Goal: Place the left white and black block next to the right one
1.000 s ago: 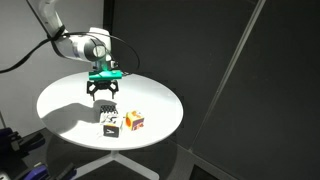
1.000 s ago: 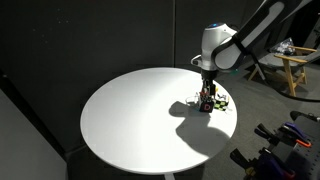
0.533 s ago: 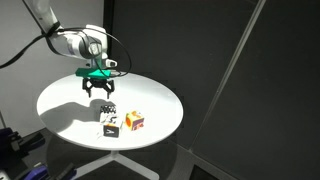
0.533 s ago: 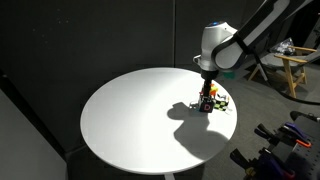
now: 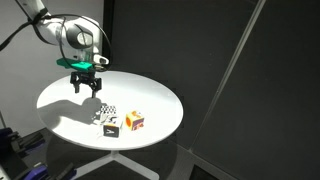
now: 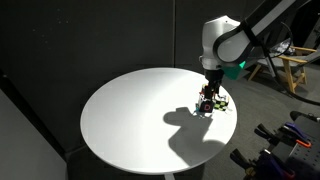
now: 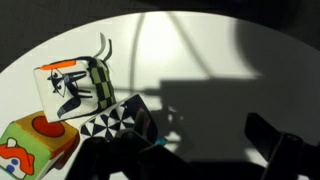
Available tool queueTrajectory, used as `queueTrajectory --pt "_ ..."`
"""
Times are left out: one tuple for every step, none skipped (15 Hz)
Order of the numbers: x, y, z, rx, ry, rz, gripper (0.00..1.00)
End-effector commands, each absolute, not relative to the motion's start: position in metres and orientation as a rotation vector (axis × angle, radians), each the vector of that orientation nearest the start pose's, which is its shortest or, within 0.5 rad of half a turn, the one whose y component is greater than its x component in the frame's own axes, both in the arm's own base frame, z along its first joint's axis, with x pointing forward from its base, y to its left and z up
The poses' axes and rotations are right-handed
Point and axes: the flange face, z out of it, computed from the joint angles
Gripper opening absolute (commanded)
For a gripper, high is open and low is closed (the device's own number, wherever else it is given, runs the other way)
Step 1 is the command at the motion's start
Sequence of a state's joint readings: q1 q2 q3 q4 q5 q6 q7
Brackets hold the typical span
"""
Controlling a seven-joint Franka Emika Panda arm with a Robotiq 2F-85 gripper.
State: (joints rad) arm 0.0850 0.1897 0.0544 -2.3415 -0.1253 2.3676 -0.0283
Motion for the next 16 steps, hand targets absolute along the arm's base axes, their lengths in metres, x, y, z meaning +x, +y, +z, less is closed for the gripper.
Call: queueTrajectory --pt "0.467 0.072 0.265 -3.182 -0.327 0.334 1.0" --pt "0.461 0.072 0.269 -3.178 -0.316 0.361 1.0" --pt "0.455 0.073 0.274 -3.176 -0.319 0.375 1.0" --pt "0.449 0.074 0.28 -3.17 -0.324 0.387 1.0" --pt "0.444 0.075 0.285 -3.166 -0.333 0.391 1.0" --pt "0.439 0.076 0.291 -3.164 -0.337 0.39 1.0" --pt "0.435 0.077 0.296 -3.161 -0.342 0.388 1.0" --pt "0.431 0.078 0.302 -3.16 -0.345 0.377 1.0" --pt "0.427 0.078 0.308 -3.16 -0.351 0.359 1.0" --pt "0.424 0.079 0.314 -3.159 -0.354 0.347 1.0" --pt "0.42 0.08 0.32 -3.157 -0.355 0.324 1.0" --pt "0.416 0.081 0.325 -3.153 -0.358 0.31 1.0" --pt "0.414 0.082 0.331 -3.149 -0.355 0.284 1.0" --pt "0.411 0.083 0.336 -3.144 -0.354 0.267 1.0" --pt "0.408 0.085 0.341 -3.137 -0.351 0.253 1.0" --pt "0.406 0.086 0.345 -3.133 -0.347 0.237 1.0"
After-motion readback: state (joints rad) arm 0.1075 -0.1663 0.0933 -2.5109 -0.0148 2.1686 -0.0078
